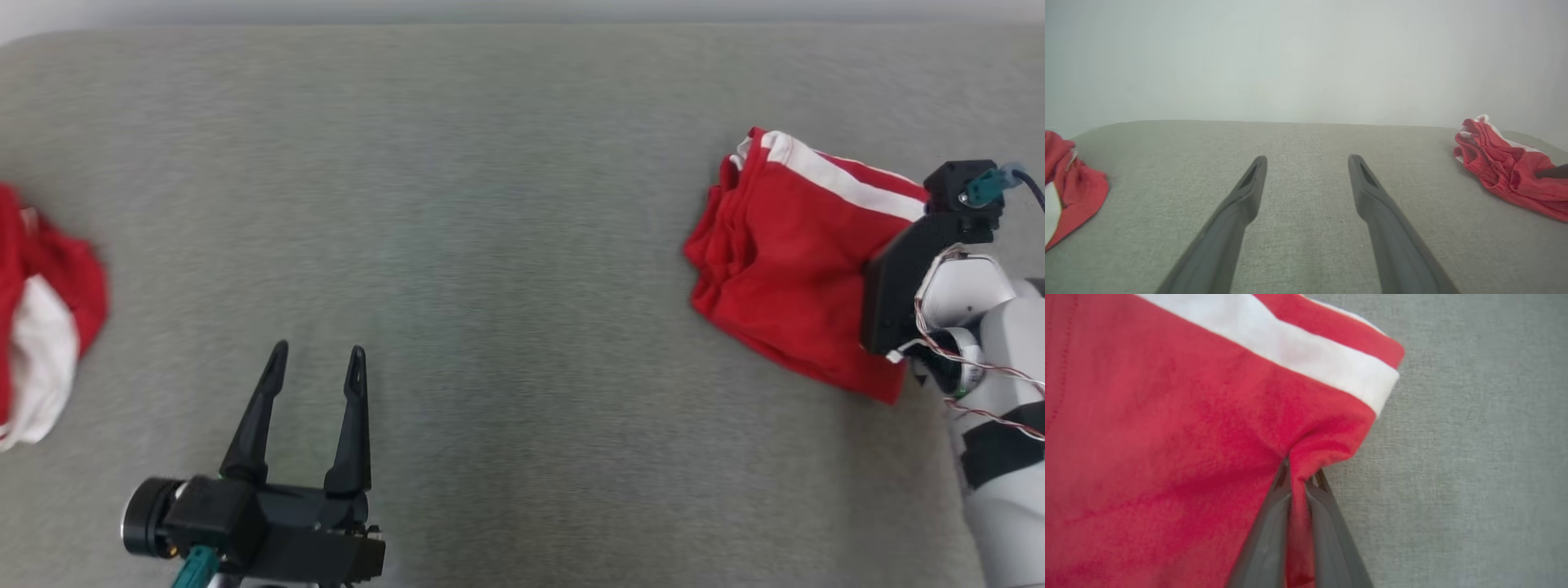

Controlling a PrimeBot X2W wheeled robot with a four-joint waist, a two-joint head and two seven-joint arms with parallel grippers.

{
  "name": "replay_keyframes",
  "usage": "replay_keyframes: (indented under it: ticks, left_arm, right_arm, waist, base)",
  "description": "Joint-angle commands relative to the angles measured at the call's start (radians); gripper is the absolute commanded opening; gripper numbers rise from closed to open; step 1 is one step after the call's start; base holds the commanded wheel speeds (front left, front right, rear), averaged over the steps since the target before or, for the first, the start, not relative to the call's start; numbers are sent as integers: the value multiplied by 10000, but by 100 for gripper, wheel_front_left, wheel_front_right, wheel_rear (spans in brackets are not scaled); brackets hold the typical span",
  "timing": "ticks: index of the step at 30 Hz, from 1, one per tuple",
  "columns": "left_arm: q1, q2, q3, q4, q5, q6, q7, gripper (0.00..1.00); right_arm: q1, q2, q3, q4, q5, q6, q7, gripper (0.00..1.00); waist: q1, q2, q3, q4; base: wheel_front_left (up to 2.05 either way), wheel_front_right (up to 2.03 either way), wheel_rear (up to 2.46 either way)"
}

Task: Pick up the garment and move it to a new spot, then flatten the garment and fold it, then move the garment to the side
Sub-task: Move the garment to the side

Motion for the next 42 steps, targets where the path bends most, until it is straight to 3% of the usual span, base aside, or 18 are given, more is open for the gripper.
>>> replay_keyframes:
  ticks: [1,12,24,32,37,38,39,40,41,42]
  left_arm:
    - [-166,9,35,-84,151,-55,-34,100]
    - [-748,500,-254,-1000,639,-272,-34,100]
    - [-901,1180,-764,-1708,763,-340,-33,100]
    - [-912,1552,-1019,-2099,816,-318,76,100]
    - [-890,1697,-1102,-2222,827,-320,226,100]
    - [-880,1715,-1114,-2244,831,-318,247,100]
    - [-882,1730,-1126,-2259,837,-312,268,100]
    - [-880,1741,-1140,-2281,835,-305,277,100]
    - [-889,1748,-1146,-2299,842,-296,275,100]
    - [-912,1756,-1158,-2314,844,-289,285,100]
  right_arm:
    - [116,-231,131,-107,82,-29,-114,0]
    - [-177,-2158,2000,-952,585,-29,-1054,0]
    - [-1174,-4031,3426,-879,606,-29,-2752,0]
    - [-1731,-4584,3394,18,420,-29,-4559,0]
    - [-1954,-4398,3163,535,145,-29,-5761,0]
    - [-1986,-4381,3140,626,23,-29,-5941,7]
    - [-2017,-4345,3111,694,-55,-29,-6166,22]
    - [-2057,-4306,3042,766,-167,-29,-6377,89]
    - [-2063,-4256,3020,879,-269,-29,-6496,100]
    - [-2070,-4206,2992,997,-341,-29,-6630,100]
  waist:
    - [-2,-1,541,-1178]
    - [-2,-1,1629,-2877]
    - [-2,-1,2532,-3765]
    - [-2,-1,3084,-3897]
    - [-2,-1,3273,-3919]
    - [-2,-1,3293,-3920]
    - [-2,-1,3308,-3923]
    - [-2,-1,3321,-3925]
    - [-2,-1,3329,-3924]
    - [-2,-1,3331,-3921]
  base:
    - [0,0,0]
    - [0,0,0]
    - [0,0,0]
    - [0,0,0]
    - [0,0,0]
    - [0,0,0]
    - [0,0,0]
    - [0,0,0]
    - [0,0,0]
    - [0,0,0]
